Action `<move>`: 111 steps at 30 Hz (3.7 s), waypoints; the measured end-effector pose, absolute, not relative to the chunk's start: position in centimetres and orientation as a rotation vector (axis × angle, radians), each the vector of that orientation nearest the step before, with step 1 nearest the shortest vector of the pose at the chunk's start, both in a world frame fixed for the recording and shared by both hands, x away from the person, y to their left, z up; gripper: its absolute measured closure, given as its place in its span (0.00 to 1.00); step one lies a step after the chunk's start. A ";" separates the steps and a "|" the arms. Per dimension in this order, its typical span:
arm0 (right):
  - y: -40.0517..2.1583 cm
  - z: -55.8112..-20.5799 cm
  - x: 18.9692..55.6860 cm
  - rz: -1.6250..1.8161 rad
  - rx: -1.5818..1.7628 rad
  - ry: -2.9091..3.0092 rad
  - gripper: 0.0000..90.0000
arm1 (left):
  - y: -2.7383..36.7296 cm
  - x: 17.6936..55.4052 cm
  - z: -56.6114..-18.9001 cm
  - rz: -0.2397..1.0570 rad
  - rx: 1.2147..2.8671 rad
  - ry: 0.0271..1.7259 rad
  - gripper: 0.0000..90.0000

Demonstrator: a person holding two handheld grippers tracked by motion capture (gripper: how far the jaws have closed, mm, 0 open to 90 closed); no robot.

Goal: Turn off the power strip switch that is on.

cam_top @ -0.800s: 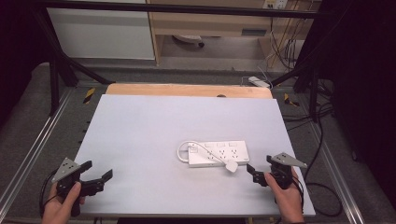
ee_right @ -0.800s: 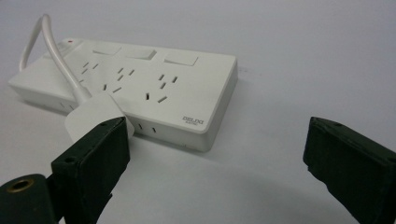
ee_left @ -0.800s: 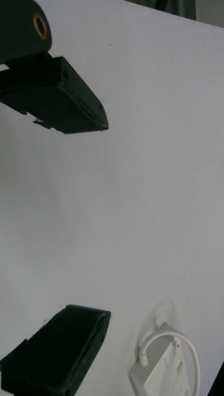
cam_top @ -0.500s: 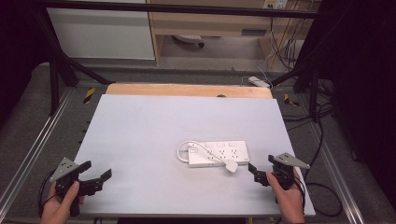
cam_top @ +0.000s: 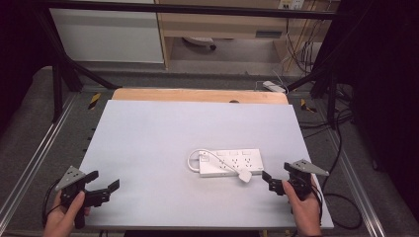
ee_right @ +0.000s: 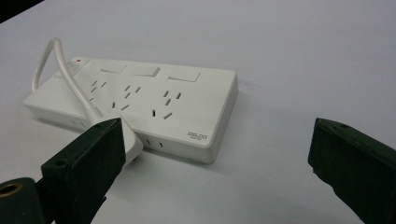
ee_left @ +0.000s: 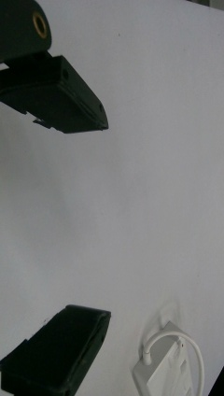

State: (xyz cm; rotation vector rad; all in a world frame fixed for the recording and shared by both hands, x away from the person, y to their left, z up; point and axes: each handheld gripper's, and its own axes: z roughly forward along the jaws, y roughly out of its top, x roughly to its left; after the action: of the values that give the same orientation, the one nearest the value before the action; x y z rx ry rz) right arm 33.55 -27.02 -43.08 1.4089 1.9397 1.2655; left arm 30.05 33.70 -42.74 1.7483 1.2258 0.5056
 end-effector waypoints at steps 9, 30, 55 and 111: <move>-26.1 -42.0 33.4 1.235 1.402 1.933 0.07 | 33.6 29.9 -42.7 0.514 1.760 1.222 0.09; -24.6 -38.8 34.2 1.229 1.334 1.960 0.08 | 33.5 29.8 -42.7 0.519 1.769 1.217 0.09; -22.3 -35.3 36.3 1.163 1.244 2.050 0.48 | 33.4 29.8 -42.9 0.515 1.783 1.216 0.09; -20.1 -34.7 41.8 1.281 1.207 1.984 0.97 | 32.8 29.9 -43.0 0.509 1.822 1.196 0.09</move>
State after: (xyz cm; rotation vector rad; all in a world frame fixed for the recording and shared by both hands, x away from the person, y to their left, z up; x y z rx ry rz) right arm 41.75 -20.14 -34.71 1.2068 1.9839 1.2805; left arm 29.89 32.84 -42.97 1.8217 1.1957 0.5086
